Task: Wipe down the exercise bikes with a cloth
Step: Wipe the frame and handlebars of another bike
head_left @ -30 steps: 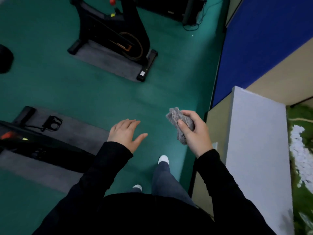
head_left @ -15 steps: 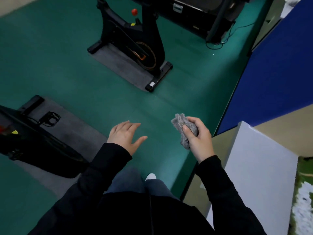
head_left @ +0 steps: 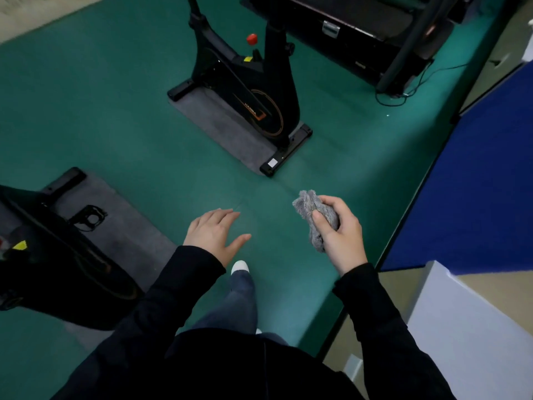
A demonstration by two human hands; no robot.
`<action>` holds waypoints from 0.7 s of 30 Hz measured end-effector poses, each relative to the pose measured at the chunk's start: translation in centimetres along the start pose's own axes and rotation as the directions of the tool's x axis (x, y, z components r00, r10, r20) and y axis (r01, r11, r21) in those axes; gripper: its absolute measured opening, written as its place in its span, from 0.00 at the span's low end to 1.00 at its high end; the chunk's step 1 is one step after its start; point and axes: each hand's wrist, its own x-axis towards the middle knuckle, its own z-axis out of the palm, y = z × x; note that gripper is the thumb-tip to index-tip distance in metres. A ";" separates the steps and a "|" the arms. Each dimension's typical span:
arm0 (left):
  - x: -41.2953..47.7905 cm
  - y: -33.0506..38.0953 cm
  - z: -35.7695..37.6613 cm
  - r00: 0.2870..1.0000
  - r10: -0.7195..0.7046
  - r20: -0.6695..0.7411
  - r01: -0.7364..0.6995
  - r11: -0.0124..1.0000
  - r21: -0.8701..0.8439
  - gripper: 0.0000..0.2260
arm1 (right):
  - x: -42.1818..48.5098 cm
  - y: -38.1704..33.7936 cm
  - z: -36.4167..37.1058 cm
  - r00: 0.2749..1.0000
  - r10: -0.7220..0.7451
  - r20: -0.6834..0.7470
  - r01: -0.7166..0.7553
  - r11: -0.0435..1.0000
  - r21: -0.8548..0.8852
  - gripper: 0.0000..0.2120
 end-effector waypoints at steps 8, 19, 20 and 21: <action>9.6 -1.9 -3.8 0.999 -0.025 -0.034 0.025 0.999 -0.024 0.26 | 10.0 -2.9 3.5 0.997 -0.043 0.063 0.044 0.999 -0.023 0.11; 13.9 -5.1 -5.9 0.982 -0.188 -0.031 0.185 0.979 -0.091 0.27 | 18.6 -5.7 8.0 0.966 -0.071 0.248 0.077 0.997 -0.012 0.10; 14.1 -5.4 -6.0 0.975 -0.221 -0.033 0.217 0.971 -0.097 0.27 | 19.4 -6.0 8.6 0.956 -0.079 0.283 0.087 0.996 -0.015 0.10; 14.2 -5.8 -6.1 0.968 -0.250 -0.035 0.245 0.964 -0.100 0.27 | 20.1 -6.3 9.1 0.945 -0.088 0.315 0.098 0.995 -0.016 0.10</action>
